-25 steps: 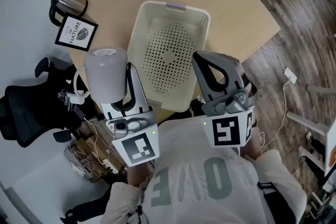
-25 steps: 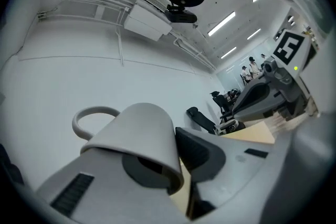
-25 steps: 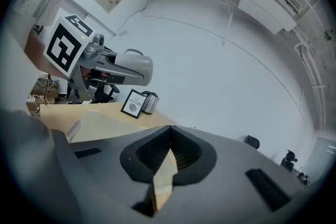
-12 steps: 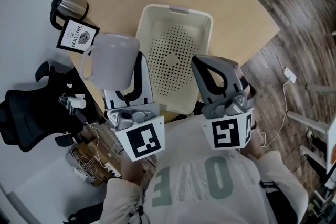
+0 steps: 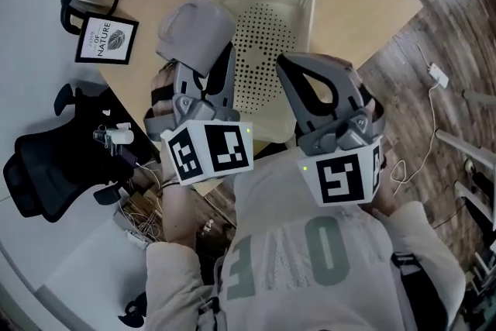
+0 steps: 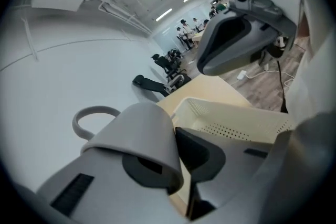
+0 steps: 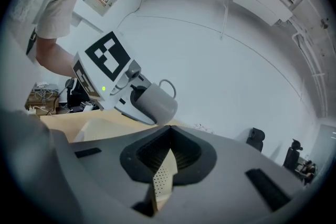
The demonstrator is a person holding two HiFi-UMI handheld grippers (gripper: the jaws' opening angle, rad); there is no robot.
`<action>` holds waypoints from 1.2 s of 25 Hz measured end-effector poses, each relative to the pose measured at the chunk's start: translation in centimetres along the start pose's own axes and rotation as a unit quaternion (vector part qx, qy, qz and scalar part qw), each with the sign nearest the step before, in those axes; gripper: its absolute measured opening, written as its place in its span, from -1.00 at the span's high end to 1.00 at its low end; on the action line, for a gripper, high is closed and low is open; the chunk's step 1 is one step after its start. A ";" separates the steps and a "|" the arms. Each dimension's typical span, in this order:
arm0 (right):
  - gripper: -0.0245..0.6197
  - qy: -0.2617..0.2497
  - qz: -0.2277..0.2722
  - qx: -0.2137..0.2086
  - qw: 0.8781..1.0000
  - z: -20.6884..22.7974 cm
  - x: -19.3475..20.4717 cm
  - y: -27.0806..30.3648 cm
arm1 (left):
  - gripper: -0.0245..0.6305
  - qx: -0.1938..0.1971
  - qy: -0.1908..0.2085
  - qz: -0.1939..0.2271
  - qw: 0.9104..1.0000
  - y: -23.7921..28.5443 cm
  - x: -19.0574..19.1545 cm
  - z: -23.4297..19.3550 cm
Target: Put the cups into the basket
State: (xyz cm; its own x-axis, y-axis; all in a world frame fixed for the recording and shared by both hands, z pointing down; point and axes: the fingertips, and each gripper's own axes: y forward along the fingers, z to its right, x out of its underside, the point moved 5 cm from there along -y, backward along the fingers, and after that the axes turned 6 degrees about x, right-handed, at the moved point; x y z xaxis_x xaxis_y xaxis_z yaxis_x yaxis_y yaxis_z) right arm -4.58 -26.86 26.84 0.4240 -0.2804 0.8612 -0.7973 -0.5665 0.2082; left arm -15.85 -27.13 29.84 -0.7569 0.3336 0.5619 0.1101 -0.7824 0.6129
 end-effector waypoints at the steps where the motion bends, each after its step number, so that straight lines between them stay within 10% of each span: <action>1: 0.93 0.004 -0.004 -0.001 1.000 -0.1 0.2 -0.1 | 0.77 0.019 0.009 -0.016 1.000 0.7 0.4 0.5; 5: 0.93 -0.001 -0.020 0.006 1.000 -0.4 1.1 -0.3 | 0.77 0.076 0.084 -0.066 0.991 3.4 1.8 2.1; 14: 0.93 0.013 -0.045 0.031 0.998 -0.5 2.6 -0.8 | 0.77 0.205 0.206 -0.174 0.941 10.2 5.6 6.5; 20: 0.93 0.014 -0.053 0.040 0.998 0.3 3.3 -1.3 | 0.77 0.304 0.281 -0.259 0.873 12.5 9.2 10.0; 25: 0.93 0.027 -0.059 0.041 0.997 0.1 4.0 -1.3 | 0.77 0.331 0.337 -0.280 0.836 13.3 10.6 11.7; 30: 0.93 0.026 -0.070 0.047 0.996 0.3 4.6 -1.8 | 0.77 0.331 0.426 -0.318 0.780 13.8 11.7 12.9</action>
State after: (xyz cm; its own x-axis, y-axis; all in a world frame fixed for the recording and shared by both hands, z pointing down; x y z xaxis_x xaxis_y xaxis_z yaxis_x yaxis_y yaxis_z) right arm -1.06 -27.40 30.29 0.5033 -0.1543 0.8502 -0.6875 -0.6676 0.2857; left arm -14.88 -27.20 52.10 -0.9160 -0.1469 -0.3733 -0.3678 -0.0639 0.9277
